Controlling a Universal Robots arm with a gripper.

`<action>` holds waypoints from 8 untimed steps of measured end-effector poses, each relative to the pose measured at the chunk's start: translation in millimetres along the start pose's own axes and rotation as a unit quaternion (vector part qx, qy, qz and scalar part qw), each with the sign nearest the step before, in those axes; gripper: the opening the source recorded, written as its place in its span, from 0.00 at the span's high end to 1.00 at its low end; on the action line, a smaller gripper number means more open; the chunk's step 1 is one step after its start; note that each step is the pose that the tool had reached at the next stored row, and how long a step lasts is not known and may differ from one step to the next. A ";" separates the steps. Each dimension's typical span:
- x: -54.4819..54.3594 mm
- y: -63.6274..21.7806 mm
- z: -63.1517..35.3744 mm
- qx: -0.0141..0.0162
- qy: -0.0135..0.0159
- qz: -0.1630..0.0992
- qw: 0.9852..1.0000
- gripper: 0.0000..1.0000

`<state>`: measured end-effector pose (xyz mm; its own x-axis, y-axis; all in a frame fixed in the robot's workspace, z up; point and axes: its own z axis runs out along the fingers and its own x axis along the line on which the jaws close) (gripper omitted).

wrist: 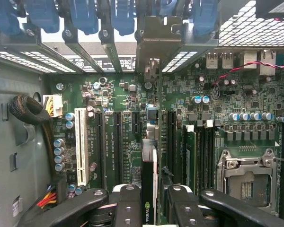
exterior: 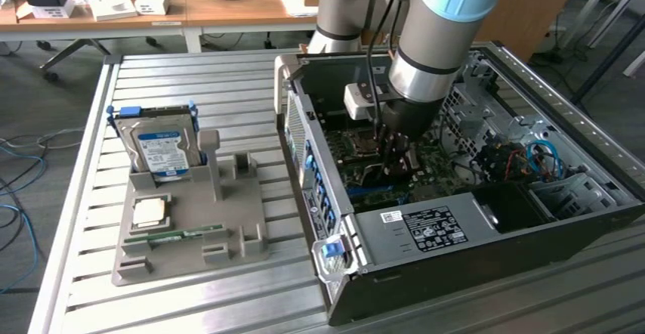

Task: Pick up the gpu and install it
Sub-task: 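Insert the gpu into the slot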

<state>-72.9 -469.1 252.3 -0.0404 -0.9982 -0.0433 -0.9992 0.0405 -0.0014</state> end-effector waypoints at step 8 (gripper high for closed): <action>0.0 0.0 -0.3 0.000 -0.001 -0.001 1.000 0.74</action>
<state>-72.9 -469.1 252.6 -0.0387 -0.9982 -0.0457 -0.9992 0.0388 -0.0012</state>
